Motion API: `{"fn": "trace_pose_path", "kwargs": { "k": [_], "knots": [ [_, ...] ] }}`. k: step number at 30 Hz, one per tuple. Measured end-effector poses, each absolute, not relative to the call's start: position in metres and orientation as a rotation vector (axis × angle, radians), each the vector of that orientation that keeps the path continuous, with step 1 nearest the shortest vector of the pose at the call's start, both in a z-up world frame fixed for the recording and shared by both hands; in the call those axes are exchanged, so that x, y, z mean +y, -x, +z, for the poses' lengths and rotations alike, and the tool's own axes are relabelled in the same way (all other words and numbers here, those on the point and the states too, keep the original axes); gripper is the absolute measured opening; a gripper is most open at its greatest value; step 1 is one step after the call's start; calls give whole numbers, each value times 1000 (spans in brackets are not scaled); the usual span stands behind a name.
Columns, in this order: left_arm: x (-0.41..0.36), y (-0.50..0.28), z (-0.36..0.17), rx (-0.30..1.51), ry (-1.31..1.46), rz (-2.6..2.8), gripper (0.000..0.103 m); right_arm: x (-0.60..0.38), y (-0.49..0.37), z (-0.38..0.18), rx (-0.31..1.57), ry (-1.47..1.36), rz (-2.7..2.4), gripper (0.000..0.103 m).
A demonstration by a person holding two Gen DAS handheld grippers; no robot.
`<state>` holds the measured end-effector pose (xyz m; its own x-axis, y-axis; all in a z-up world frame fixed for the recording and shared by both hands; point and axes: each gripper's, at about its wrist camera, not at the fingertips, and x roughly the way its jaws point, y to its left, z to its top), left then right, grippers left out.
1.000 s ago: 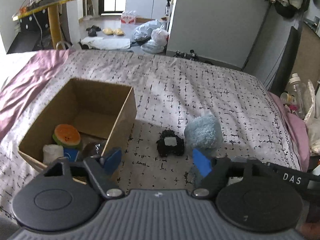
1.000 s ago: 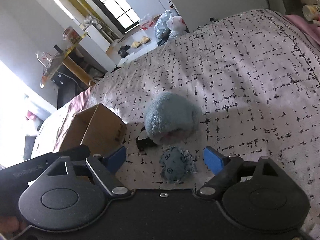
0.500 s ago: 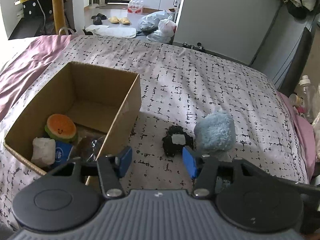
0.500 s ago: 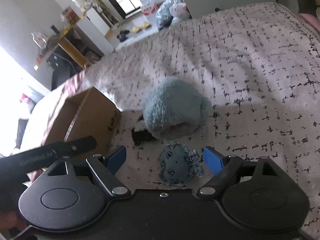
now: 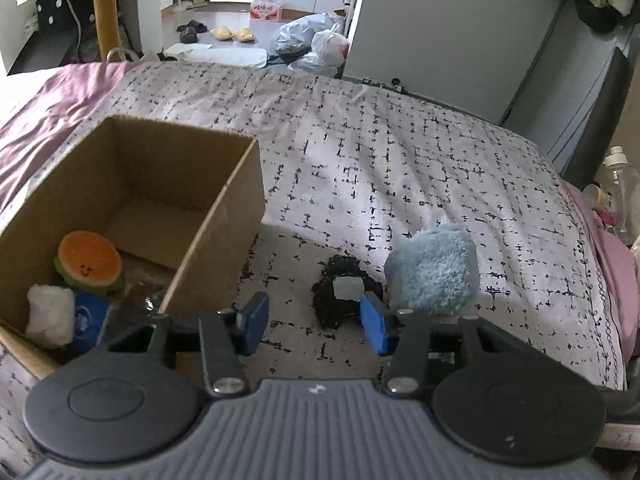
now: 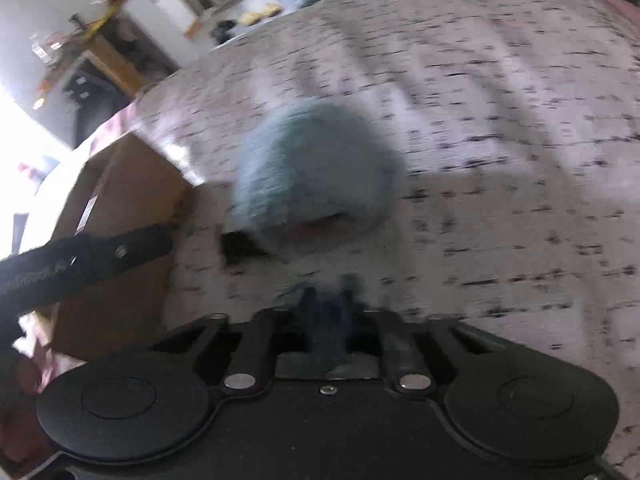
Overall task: Organize soft objects
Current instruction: 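Grasp the black fluffy toy with the left tool while the right tool grasps the small light-blue fluffy toy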
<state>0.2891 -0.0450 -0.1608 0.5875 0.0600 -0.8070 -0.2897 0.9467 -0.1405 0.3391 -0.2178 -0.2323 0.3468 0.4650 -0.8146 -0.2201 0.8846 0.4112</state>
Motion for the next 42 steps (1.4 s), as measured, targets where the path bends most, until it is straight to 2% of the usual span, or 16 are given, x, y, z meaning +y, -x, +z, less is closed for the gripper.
{"fn": "trace_pose_path", "kwargs": {
  "k": [10, 16, 17, 18, 19, 21, 28, 29, 30, 33, 42],
  "knots": [
    [-58, -301, -187, 962, 237, 225, 50, -248, -347, -237, 1122, -393, 380, 1],
    [-59, -310, -195, 969, 210, 235, 50, -244, -345, -232, 1138, -455, 472, 4],
    [-59, -311, -197, 969, 203, 235, 50, -239, -344, -230, 1141, -439, 496, 7],
    [-59, -312, -199, 970, 202, 230, 50, -235, -343, -229, 1143, -418, 508, 17],
    [-59, -314, -200, 971, 204, 225, 50, -232, -343, -229, 1145, -401, 512, 35],
    [-58, -316, -202, 968, 211, 226, 50, -229, -341, -229, 1146, -359, 500, 55],
    [-55, -321, -209, 966, 247, 222, 52, -216, -339, -234, 1173, -276, 518, 58],
    [-55, -322, -209, 962, 251, 219, 53, -214, -338, -235, 1170, -251, 524, 58],
    [-54, -323, -210, 960, 255, 216, 53, -212, -336, -236, 1167, -220, 529, 54],
    [-54, -327, -215, 965, 266, 207, 54, -212, -335, -237, 1155, -194, 536, 13],
    [-66, -340, -222, 956, 235, 184, 54, -221, -336, -234, 1126, -182, 474, 11]
  ]
}}
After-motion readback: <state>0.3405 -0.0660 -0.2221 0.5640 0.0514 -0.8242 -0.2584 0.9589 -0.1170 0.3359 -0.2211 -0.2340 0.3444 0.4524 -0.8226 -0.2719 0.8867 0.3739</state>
